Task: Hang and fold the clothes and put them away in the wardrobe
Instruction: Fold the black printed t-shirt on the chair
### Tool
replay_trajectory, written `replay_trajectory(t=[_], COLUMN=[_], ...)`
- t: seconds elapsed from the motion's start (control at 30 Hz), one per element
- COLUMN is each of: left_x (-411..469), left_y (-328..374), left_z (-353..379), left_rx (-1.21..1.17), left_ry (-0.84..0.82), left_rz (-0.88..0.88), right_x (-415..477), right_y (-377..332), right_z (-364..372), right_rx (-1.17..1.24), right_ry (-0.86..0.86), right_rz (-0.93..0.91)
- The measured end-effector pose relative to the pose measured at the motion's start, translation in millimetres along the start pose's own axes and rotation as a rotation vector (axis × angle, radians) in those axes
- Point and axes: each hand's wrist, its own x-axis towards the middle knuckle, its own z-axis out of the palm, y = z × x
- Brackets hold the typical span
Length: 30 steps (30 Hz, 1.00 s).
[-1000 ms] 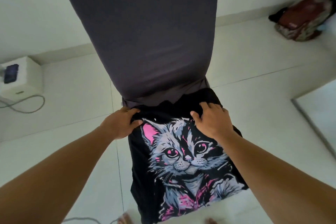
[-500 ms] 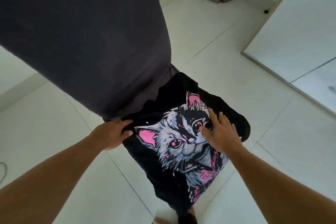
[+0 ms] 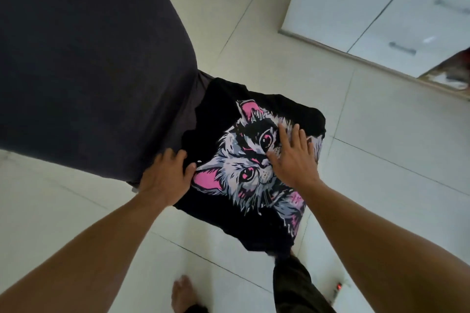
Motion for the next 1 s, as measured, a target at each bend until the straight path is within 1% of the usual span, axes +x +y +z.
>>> replay_trajectory(t=[0.07,0.17,0.23,0.33,0.43,0.53,0.63,0.73,0.83,0.9,1.0], left_x=[3.4,1.6,-2.8,-9.4,-16.0,-23.0,-28.0,-40.9,-51.2,-52.8,-58.8], left_y=[3.5,8.1,5.8,-0.9,-4.8,-8.1,-7.8,-11.5,-20.7,-22.2,-25.7], left_z=[1.6,12.9,26.5,42.9,55.9,65.4,74.5,83.5,90.9,92.8,101.5], left_rx=[-0.015,-0.018,0.014,-0.001,-0.003,-0.059,-0.165,-0.278,-0.335,-0.425,-0.69], left_ry=[0.037,0.016,0.014,0.058,0.138,0.221,0.296,0.371,0.462,0.494,0.491], left_rz=[0.058,0.175,0.218,0.209,0.217,0.202,0.144,0.038,-0.059,-0.143,-0.33], right_x=[-18.6,-49.8,-71.8,-98.3,-125.4,-146.7,-164.0,-179.4,-189.8,-190.2,-187.4], right_y=[-4.1,-12.1,-17.3,-20.8,-19.6,-14.7,-11.3,-10.3,-11.3,-13.0,-24.6], right_z=[9.9,30.8,50.3,73.9,96.2,108.9,118.0,134.0,155.6,165.0,180.1], right_rx=[0.029,0.085,0.13,0.215,0.298,0.28,0.208,0.18,0.078,0.04,0.099], right_ry=[0.011,0.024,0.03,0.043,0.116,0.23,0.314,0.266,0.237,0.234,0.33], right_rz=[0.05,0.121,0.144,0.181,0.185,0.137,0.094,0.065,0.032,0.071,0.181])
